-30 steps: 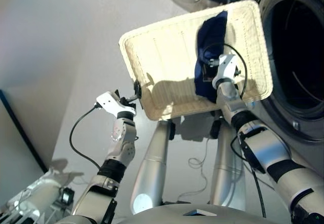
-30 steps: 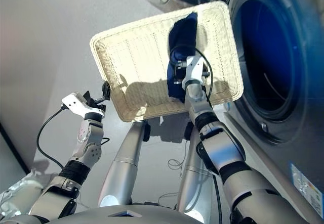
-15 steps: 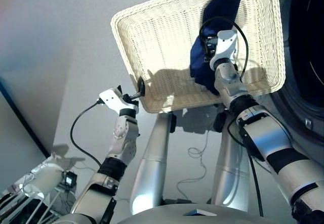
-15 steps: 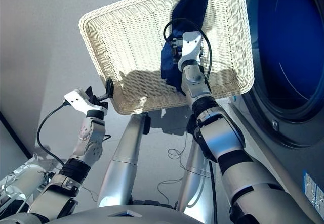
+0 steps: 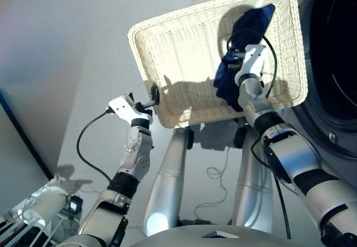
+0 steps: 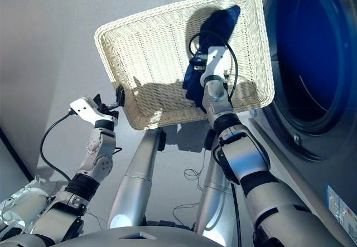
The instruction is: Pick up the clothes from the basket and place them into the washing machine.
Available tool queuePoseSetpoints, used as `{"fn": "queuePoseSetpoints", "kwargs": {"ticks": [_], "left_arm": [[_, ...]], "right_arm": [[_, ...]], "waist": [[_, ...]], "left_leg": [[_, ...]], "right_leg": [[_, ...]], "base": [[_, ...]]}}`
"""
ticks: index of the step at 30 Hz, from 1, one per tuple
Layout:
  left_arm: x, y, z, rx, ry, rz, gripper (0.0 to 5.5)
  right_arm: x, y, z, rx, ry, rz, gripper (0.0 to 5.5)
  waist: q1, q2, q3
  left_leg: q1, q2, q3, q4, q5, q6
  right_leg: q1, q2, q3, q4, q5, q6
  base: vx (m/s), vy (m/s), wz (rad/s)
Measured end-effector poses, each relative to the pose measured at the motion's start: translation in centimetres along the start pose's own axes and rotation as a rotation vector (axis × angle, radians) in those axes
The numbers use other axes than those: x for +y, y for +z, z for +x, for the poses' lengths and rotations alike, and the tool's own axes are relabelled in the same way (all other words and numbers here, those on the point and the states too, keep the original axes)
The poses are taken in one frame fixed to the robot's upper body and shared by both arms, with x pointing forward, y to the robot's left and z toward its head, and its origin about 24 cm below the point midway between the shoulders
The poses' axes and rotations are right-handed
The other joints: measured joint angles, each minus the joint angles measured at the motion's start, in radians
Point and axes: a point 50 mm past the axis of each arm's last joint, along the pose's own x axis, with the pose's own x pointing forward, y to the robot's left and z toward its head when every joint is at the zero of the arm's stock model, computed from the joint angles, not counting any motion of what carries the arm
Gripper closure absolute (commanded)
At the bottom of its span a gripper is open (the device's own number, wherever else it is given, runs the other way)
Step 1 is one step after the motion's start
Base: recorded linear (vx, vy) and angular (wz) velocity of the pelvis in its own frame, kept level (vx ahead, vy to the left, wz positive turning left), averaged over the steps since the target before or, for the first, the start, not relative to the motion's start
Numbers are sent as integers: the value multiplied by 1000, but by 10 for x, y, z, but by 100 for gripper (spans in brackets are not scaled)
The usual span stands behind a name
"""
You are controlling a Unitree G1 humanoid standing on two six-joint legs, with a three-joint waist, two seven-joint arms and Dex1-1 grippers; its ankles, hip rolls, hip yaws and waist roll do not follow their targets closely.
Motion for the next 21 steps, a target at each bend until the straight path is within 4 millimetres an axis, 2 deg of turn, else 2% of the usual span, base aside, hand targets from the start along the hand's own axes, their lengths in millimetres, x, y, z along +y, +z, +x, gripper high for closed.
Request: {"fn": "queuePoseSetpoints", "kwargs": {"ticks": [1,5,8,9,10,11,17,19,21], "left_arm": [[2,-1,-1,3,11,4,0],[5,1,-1,-13,49,17,0],[6,2,0,-20,67,28,0],[6,2,0,-19,74,28,0],[8,0,-1,-15,82,33,0],[9,0,-2,-13,87,34,0],[17,-4,-9,-1,114,43,0],[19,-4,-11,-1,116,50,0],[23,-3,-13,1,121,60,0]], "right_arm": [[-6,-3,-2,-12,-31,-45,550],[-27,-11,-11,-70,-150,-259,550],[-43,-12,-12,-81,-251,-351,550],[-47,-10,-11,-90,-283,-367,550],[-53,-9,-11,-93,-319,-386,550],[-57,-8,-11,-95,-348,-387,550],[-83,6,-5,-100,-551,-425,550],[-99,17,0,-93,-638,-447,550],[-112,37,6,-126,-708,-480,550]], "waist": [[-9,-1,-1],[-32,-4,-4],[-38,-6,-7],[-39,-6,-19],[-36,-6,-38],[-36,-6,-45],[-33,-3,-70],[-32,-2,-72],[-28,-1,-76]], "left_leg": [[18,4,1,-16,6,-5],[84,10,1,-58,8,-4],[133,13,0,-81,9,-3],[138,14,1,-84,9,-1],[141,13,1,-94,15,-3],[148,13,1,-102,17,-2],[173,13,2,-129,23,2],[168,12,5,-128,24,3],[153,11,9,-126,24,4]], "right_leg": [[19,3,-2,-14,4,0],[79,6,-8,-41,7,-2],[126,8,-11,-59,4,0],[132,8,-13,-63,-2,6],[132,8,-13,-69,6,-3],[136,8,-13,-72,6,-3],[156,7,-13,-87,1,5],[150,7,-10,-86,3,5],[132,6,-5,-84,4,6]], "base": [[0,0,0],[3,-14,-16],[-32,9,-14],[-92,31,-29],[-98,32,2],[0,0,0],[0,0,0],[0,0,0],[0,0,0]]}}
